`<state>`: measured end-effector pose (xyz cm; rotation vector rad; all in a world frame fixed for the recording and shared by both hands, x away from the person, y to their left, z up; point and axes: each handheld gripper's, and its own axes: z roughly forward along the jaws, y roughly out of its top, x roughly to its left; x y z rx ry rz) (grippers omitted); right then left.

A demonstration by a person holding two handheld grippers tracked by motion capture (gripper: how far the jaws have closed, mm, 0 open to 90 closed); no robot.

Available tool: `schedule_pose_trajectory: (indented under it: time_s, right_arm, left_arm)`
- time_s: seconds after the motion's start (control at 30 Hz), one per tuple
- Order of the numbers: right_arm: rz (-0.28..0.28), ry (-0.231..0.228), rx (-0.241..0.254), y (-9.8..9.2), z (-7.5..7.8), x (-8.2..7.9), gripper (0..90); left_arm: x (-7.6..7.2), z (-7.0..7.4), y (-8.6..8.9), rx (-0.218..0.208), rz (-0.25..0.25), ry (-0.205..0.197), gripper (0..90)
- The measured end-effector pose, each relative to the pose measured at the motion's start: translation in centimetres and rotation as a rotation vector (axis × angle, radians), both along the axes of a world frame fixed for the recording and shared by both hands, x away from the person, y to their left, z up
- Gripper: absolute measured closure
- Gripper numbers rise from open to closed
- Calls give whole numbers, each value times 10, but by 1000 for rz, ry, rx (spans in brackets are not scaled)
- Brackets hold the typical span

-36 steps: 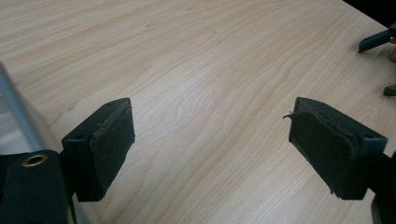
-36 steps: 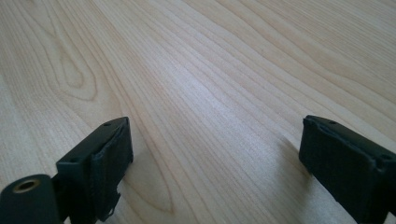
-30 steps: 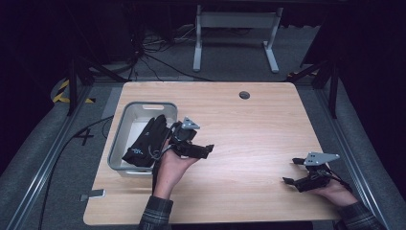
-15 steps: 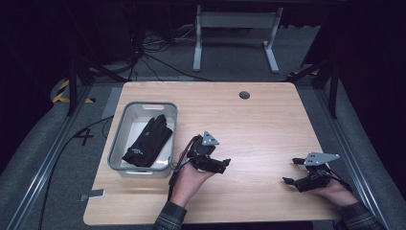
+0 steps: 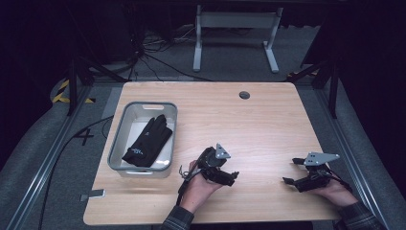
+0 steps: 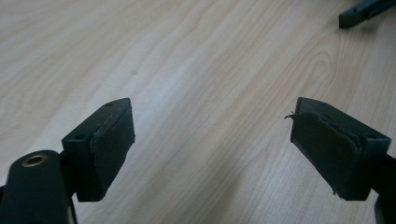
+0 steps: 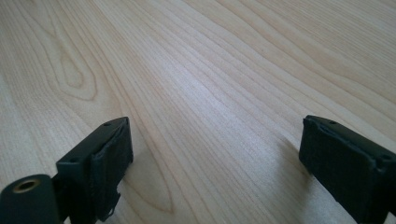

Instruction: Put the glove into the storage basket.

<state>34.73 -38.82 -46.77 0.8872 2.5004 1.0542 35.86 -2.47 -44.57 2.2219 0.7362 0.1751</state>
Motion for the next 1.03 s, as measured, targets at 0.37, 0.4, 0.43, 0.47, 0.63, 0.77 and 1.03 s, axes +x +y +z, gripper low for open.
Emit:
schedule_pose_trajectory:
  time_s: [0.37,0.4,0.43,0.47,0.63,0.77,1.03]
  right_arm:
    - [0,0,0,0,0,0,103]
    - [0,0,0,0,0,0,103]
    - [0,-1,0,0,0,0,103]
    - [0,0,0,0,0,0,103]
    - [0,0,0,0,0,0,103]
    - [0,0,0,0,0,0,103]
    - [0,0,0,0,0,0,103]
  left_arm:
    - [-3,-19,-18,78,-40,-17,114]
    - [-3,-20,-19,81,-46,-23,111]
    - [-3,-21,-19,89,-49,-27,104]
    - [-3,-23,-20,96,-49,-36,94]
    - [-2,-29,-19,79,-67,-49,21]
    - [-2,-29,-19,84,-69,-50,0]
    - [-2,-29,-19,82,-66,-48,0]
